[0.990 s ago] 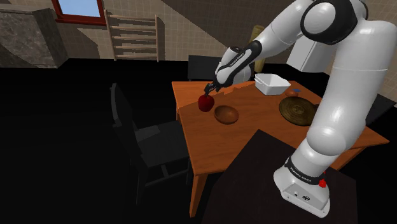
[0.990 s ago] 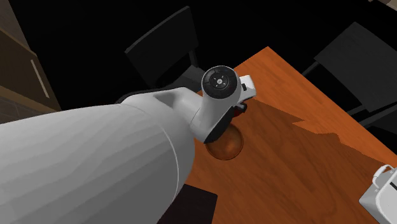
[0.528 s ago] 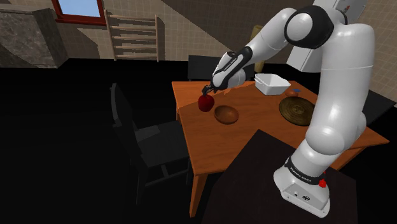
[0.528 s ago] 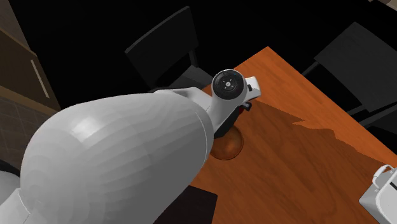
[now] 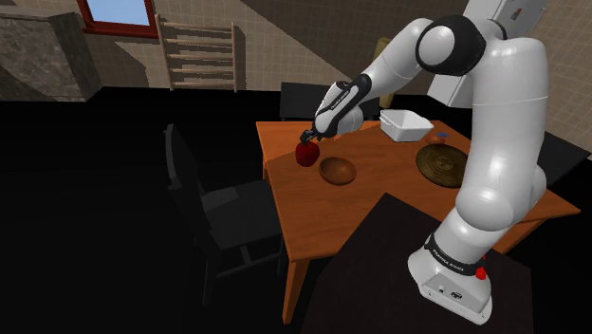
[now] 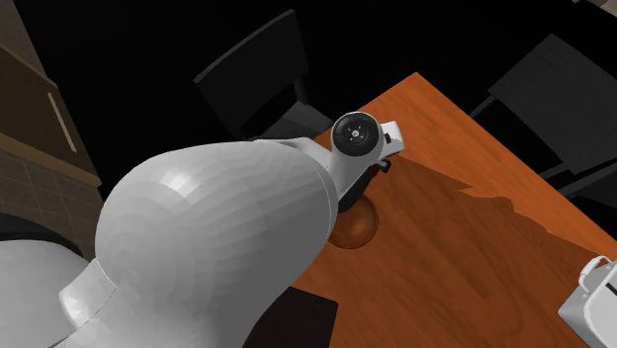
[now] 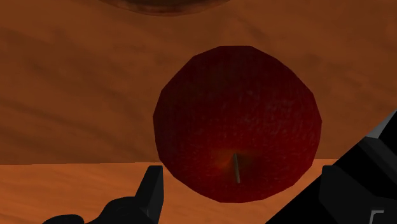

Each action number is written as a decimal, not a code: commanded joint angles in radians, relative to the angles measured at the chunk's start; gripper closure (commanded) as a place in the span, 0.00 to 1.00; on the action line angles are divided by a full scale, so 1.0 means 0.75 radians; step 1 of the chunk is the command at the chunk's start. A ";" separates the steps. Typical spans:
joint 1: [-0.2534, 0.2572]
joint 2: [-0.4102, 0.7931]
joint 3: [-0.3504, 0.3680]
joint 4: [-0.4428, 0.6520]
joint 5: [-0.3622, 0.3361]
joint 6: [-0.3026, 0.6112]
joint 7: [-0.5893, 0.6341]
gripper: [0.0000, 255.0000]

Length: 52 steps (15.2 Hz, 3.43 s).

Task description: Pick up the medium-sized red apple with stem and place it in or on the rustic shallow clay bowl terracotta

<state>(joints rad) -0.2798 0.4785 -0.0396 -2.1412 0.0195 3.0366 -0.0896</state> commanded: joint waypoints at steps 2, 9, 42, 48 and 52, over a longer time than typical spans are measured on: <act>0.000 0.000 0.000 0.000 0.000 0.000 0.000 0.00; 0.002 0.002 -0.001 0.005 0.000 -0.002 0.002 1.00; 0.017 -0.440 -0.031 -0.008 -0.027 -0.432 0.005 1.00; -0.022 -0.748 -0.057 -0.278 -0.011 -0.470 -0.078 1.00; -0.047 -0.961 -0.087 -0.428 -0.016 -0.532 -0.131 1.00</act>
<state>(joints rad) -0.3113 -0.2033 -0.1019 -2.4404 0.0114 2.6545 -0.1831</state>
